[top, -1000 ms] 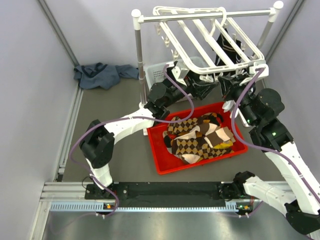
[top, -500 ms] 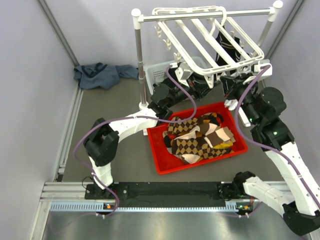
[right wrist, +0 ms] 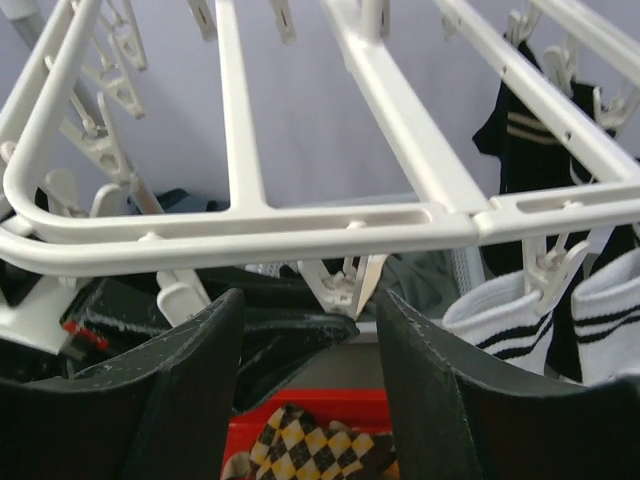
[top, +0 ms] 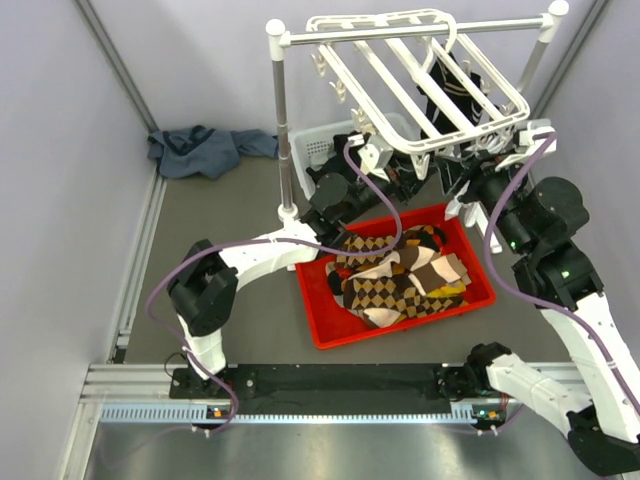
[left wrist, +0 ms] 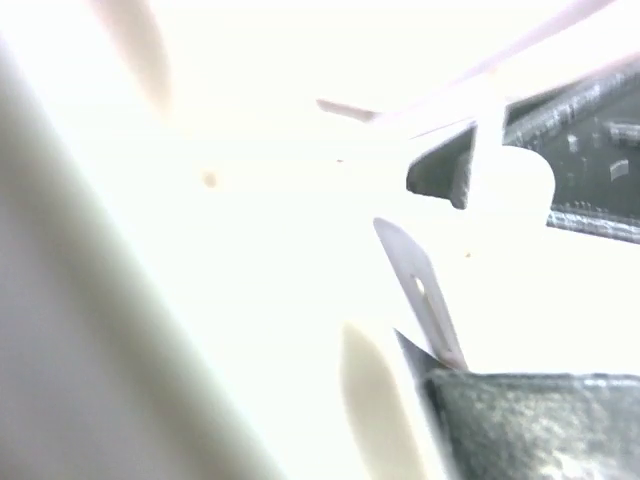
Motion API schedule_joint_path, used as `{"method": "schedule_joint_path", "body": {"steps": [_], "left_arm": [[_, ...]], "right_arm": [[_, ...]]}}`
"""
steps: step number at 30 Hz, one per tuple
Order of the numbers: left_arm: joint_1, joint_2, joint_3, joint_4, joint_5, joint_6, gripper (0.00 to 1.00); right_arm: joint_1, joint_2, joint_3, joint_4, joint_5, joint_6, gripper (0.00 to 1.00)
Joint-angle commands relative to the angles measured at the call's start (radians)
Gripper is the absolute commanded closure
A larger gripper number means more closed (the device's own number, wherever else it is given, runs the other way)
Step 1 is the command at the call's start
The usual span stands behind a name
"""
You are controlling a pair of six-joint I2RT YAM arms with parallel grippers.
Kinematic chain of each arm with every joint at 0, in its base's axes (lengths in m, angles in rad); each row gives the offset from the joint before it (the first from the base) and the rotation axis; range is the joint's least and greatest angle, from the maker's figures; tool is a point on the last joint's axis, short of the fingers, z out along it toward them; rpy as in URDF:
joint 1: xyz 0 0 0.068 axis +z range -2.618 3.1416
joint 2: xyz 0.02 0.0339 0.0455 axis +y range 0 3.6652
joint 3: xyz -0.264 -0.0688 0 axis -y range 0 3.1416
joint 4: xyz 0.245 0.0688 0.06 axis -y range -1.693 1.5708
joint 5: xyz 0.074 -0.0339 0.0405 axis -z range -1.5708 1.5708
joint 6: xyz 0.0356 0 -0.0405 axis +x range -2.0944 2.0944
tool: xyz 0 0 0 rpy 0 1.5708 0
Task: Clip the socks to the hanger
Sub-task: Open the clamp at the hanger.
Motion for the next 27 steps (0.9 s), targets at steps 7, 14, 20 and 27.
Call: {"method": "schedule_joint_path", "body": {"steps": [7,14,20,27], "left_arm": [[-0.054,-0.067,0.005,-0.104,-0.116,0.144,1.0],[-0.062,-0.07,0.01,-0.123,-0.128,0.153,1.0],[-0.07,-0.065,0.019,-0.141,-0.131,0.161,1.0],[-0.076,-0.068,0.019,-0.153,-0.134,0.168,1.0]], "right_arm": [[-0.002,0.029,0.049,0.04,0.093,-0.093,0.43],[-0.002,0.033,0.02,0.052,0.086,-0.096,0.42],[-0.002,0.055,0.026,0.06,0.055,-0.086,0.42],[0.0,0.061,0.011,0.061,0.047,-0.057,0.42]]}}
